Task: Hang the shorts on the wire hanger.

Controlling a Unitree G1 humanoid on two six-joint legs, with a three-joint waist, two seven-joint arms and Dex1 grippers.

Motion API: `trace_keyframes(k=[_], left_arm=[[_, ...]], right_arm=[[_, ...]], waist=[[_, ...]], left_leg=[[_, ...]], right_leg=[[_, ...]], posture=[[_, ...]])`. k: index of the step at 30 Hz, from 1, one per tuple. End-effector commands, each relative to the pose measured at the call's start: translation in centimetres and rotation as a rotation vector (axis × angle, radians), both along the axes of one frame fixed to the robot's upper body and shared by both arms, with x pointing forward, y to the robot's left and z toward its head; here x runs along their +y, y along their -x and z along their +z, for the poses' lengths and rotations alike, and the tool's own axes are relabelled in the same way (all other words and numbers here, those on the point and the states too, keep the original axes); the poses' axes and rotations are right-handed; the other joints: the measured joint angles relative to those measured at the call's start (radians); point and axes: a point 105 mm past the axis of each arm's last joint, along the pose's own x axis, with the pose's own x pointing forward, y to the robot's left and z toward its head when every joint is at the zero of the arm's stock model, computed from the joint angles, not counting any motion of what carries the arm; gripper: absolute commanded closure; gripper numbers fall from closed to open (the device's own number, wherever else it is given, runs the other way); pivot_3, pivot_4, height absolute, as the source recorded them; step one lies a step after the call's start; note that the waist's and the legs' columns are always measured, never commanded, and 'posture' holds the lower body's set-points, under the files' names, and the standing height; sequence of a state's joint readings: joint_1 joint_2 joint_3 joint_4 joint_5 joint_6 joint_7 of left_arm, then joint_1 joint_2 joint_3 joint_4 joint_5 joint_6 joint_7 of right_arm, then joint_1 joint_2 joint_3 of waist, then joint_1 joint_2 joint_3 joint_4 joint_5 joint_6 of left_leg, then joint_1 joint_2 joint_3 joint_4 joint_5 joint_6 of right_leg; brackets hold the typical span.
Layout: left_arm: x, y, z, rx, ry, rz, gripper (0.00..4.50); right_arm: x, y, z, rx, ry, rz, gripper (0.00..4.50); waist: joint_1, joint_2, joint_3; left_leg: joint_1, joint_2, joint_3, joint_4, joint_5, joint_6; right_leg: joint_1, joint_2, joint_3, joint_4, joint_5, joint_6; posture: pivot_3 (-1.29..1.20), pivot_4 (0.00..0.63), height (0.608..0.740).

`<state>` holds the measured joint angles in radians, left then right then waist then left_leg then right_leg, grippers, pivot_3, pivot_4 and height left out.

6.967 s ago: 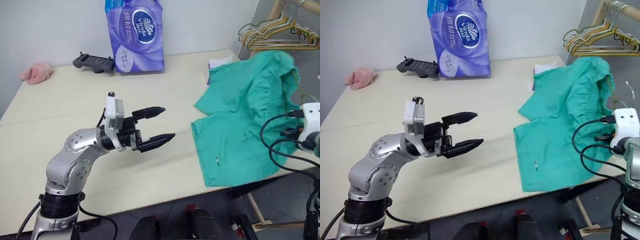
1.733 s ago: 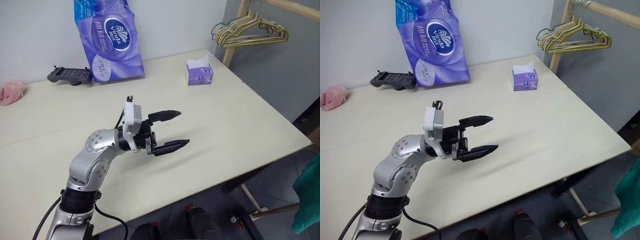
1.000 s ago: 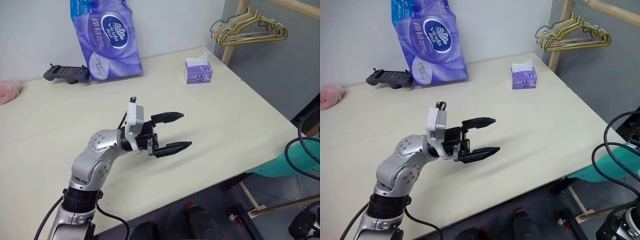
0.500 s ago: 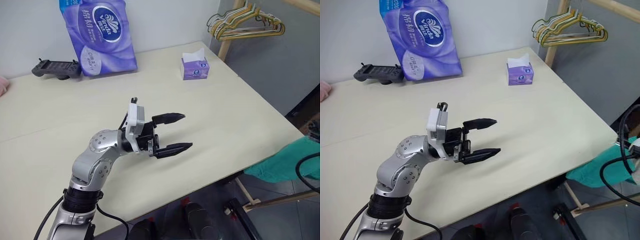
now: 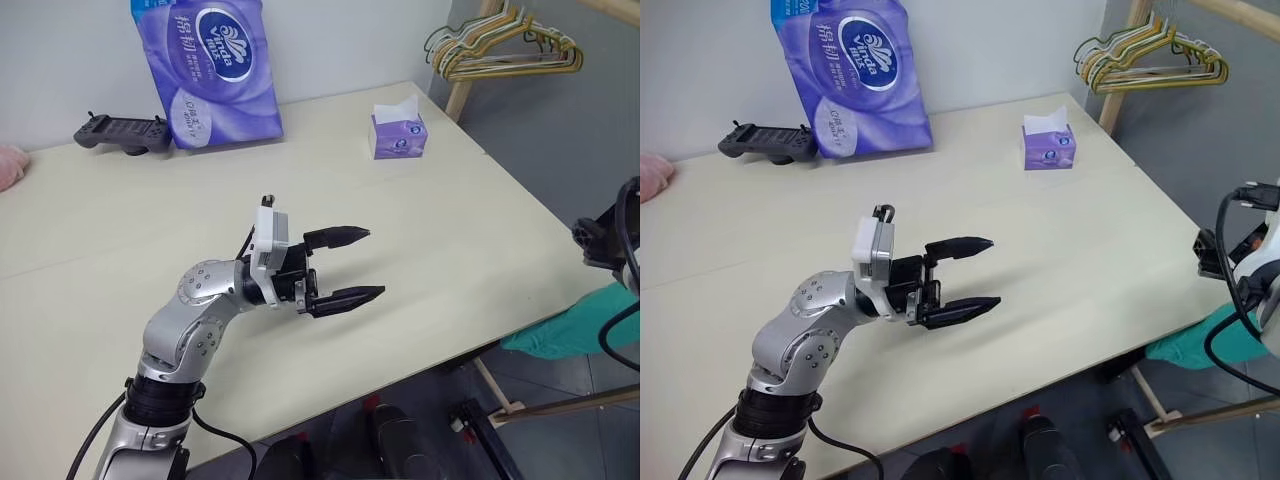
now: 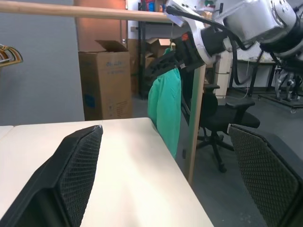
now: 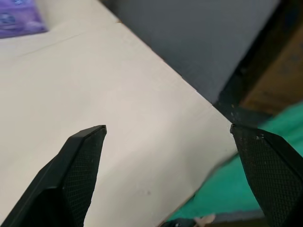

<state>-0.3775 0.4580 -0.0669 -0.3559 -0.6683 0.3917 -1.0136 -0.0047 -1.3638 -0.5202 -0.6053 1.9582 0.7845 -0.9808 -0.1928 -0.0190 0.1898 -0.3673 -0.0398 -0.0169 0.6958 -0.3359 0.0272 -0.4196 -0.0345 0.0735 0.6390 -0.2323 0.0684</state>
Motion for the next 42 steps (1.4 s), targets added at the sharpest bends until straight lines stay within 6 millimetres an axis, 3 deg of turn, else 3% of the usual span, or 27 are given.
trace_keyframes(k=[1, 8, 14, 19, 23, 28, 31, 35, 42], left_arm=[[0.6, 0.6, 1.0, -0.037, 0.018, 0.024, 0.0], [1.2, 0.7, 0.8, -0.02, 0.029, 0.141, 0.0], [2.4, -0.9, 0.3, -0.013, 0.041, 0.334, 0.0], [5.4, -4.3, -0.1, -0.025, 0.084, 0.725, 0.0], [6.9, -5.4, -0.9, -0.001, 0.121, 0.925, 0.0], [10.6, -7.3, -2.3, 0.042, 0.135, 1.265, 0.0], [12.3, -7.7, -2.8, 0.055, 0.129, 1.352, 0.0], [14.0, -7.3, -5.4, 0.133, 0.035, 1.508, 0.0], [14.8, -6.7, -7.3, 0.112, -0.07, 1.598, 0.0]], right_arm=[[1.4, -0.5, 0.3, 0.009, 0.016, 0.15, 0.03], [2.8, -2.4, -0.7, -0.076, 0.104, 0.382, 0.03], [3.9, -4.8, -1.8, -0.144, 0.185, 0.499, 0.03], [5.1, -7.9, -3.0, -0.231, 0.189, 0.542, 0.03], [6.5, -9.5, -4.1, -0.267, 0.194, 0.572, 0.03], [9.4, -11.4, -5.1, -0.329, 0.151, 0.603, 0.03], [10.8, -12.2, -5.6, -0.345, 0.149, 0.602, 0.03], [13.0, -13.4, -7.1, -0.373, 0.147, 0.621, 0.03], [13.7, -14.5, -9.4, -0.375, 0.1, 0.569, 0.03]], waist=[[0.003, 0.0, 0.0], [0.032, 0.0, 0.0], [0.066, 0.0, 0.0], [0.097, 0.0, 0.0], [0.126, 0.0, 0.0], [0.169, 0.0, -0.002], [0.192, 0.0, -0.002], [0.217, -0.002, -0.007], [0.255, -0.005, -0.01]], left_leg=[[0.0, 0.0, 0.0, 0.0, 0.0, 0.0], [0.0, 0.0, -0.001, 0.0, 0.0, 0.0], [0.001, -0.001, -0.001, 0.001, 0.0, -0.001], [0.001, -0.001, -0.001, 0.001, 0.001, -0.002], [0.001, -0.001, -0.004, 0.001, 0.004, -0.007], [0.0, -0.001, -0.006, 0.0, 0.004, -0.009], [-0.001, -0.001, -0.008, 0.0, 0.007, -0.013], [-0.001, -0.001, -0.009, 0.0, 0.008, -0.015], [-0.003, -0.002, -0.013, 0.0, 0.011, -0.02]], right_leg=[[0.0, 0.0, 0.0, 0.0, 0.0, 0.0], [0.0, -0.002, -0.001, 0.0, 0.0, 0.0], [-0.001, -0.003, -0.002, 0.003, 0.003, -0.005], [-0.001, -0.003, -0.003, 0.004, 0.005, -0.008], [-0.002, -0.003, -0.005, 0.005, 0.007, -0.011], [-0.002, -0.003, -0.008, 0.005, 0.008, -0.012], [-0.003, -0.003, -0.011, 0.006, 0.009, -0.013], [-0.004, -0.003, -0.015, 0.006, 0.009, -0.014], [-0.005, -0.003, -0.02, 0.006, 0.01, -0.016]], posture=[[-0.28, 0.192, 0.74], [-0.21, 0.183, 0.74], [-0.14, 0.177, 0.74], [-0.06, 0.165, 0.74], [-0.01, 0.157, 0.74], [0.07, 0.136, 0.74], [0.12, 0.127, 0.74], [0.18, 0.112, 0.74], [0.23, 0.101, 0.74]])
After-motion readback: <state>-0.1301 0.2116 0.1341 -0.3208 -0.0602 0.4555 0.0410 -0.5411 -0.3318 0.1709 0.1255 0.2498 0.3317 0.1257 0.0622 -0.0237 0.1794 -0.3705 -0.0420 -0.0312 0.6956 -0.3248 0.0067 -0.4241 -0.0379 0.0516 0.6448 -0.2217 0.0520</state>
